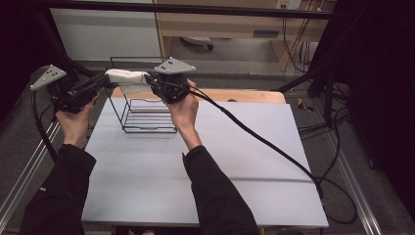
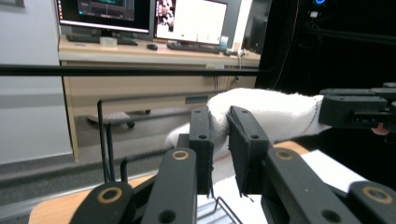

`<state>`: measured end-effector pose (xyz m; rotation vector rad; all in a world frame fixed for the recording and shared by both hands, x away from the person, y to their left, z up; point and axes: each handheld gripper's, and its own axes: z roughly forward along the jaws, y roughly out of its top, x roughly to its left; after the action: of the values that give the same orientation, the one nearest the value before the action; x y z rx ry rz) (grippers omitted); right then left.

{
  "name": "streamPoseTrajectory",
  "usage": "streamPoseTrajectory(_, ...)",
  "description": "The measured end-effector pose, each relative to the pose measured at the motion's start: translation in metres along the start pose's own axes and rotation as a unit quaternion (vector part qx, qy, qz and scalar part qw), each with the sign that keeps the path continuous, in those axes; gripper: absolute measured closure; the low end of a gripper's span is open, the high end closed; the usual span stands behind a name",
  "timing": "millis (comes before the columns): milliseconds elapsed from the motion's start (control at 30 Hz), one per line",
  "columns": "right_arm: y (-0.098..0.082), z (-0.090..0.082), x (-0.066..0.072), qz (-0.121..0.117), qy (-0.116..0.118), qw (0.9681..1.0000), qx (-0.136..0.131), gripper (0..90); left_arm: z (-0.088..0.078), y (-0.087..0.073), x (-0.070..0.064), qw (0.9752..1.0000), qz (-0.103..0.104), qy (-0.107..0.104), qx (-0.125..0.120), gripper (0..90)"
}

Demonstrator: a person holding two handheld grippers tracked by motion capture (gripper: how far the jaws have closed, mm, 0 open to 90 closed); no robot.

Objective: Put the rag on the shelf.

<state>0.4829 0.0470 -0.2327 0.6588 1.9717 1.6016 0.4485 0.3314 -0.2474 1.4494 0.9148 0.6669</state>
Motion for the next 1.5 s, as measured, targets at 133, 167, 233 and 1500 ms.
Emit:
streamPoseTrajectory(133, -0.004, 0.0, 0.001, 0.0, 0.002, 1.0, 0.001, 82.6, -0.004, -0.003, -0.001, 1.0, 0.006, 0.002, 0.007, 76.4)
streamPoseTrajectory(167, -0.005, 0.0, 0.001, 0.001, 0.002, 1.0, 0.001, 82.6, -0.005, -0.003, -0.001, 0.9999, 0.007, 0.003, 0.008, 76.1)
streamPoseTrajectory(233, -0.006, 0.0, 0.001, 0.0, 0.003, 1.0, 0.001, 82.6, -0.007, -0.002, -0.001, 0.9999, 0.008, 0.009, 0.011, 75.2)
streamPoseTrajectory(1500, -0.022, -0.003, 0.003, -0.013, 0.014, 0.9996, 0.021, 78.7, 0.023, -0.001, -0.008, 0.9935, 0.012, -0.016, 0.112, 89.6)
